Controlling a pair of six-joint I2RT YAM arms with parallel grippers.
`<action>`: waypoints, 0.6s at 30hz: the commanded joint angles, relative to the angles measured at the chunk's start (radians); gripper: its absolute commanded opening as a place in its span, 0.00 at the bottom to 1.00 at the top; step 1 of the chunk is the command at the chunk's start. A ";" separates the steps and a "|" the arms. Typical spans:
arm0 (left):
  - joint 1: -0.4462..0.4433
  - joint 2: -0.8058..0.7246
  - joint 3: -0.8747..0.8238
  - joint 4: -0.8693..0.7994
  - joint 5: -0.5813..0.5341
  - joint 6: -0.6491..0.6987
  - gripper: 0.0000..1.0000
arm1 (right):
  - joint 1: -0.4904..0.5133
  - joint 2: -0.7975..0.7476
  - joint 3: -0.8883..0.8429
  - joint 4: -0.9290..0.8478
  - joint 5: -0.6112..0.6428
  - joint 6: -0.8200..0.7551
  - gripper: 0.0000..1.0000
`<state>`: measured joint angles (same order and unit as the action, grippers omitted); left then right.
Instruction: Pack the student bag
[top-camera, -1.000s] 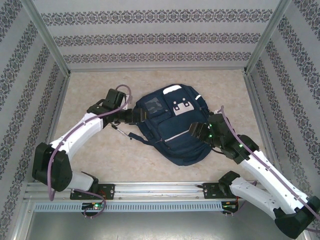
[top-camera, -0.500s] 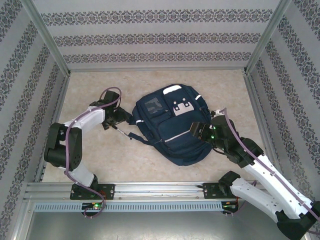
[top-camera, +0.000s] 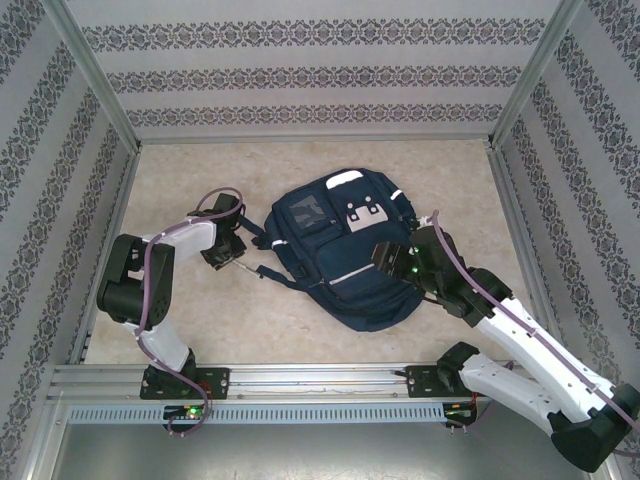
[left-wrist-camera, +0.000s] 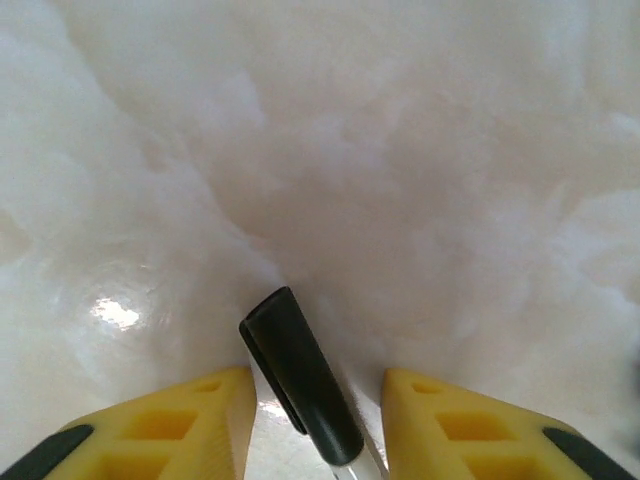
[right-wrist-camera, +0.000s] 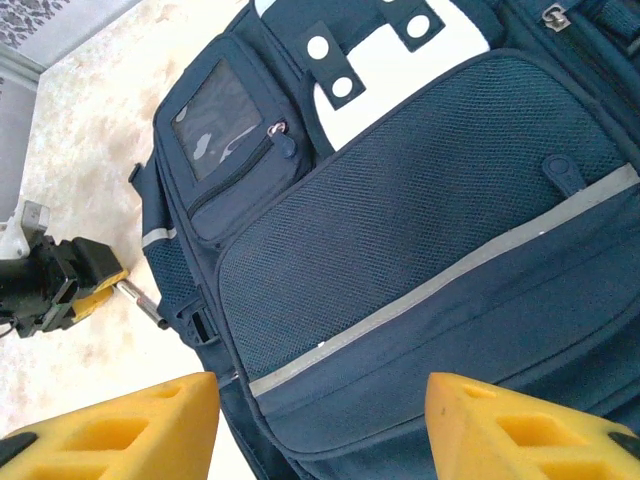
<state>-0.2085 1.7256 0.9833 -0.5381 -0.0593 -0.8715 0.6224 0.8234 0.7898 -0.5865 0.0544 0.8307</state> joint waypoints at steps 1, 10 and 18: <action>-0.008 0.030 -0.059 -0.058 0.041 -0.017 0.34 | 0.019 0.005 0.035 0.027 -0.017 -0.002 0.56; -0.007 -0.182 -0.167 -0.096 0.081 0.058 0.18 | 0.085 0.066 0.007 0.101 -0.086 0.021 0.56; -0.015 -0.431 -0.233 -0.119 0.212 0.049 0.16 | 0.343 0.473 0.119 0.327 -0.296 -0.047 0.59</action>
<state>-0.2104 1.3518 0.7620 -0.6067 0.0891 -0.8337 0.8921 1.1881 0.8494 -0.3820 -0.1436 0.8227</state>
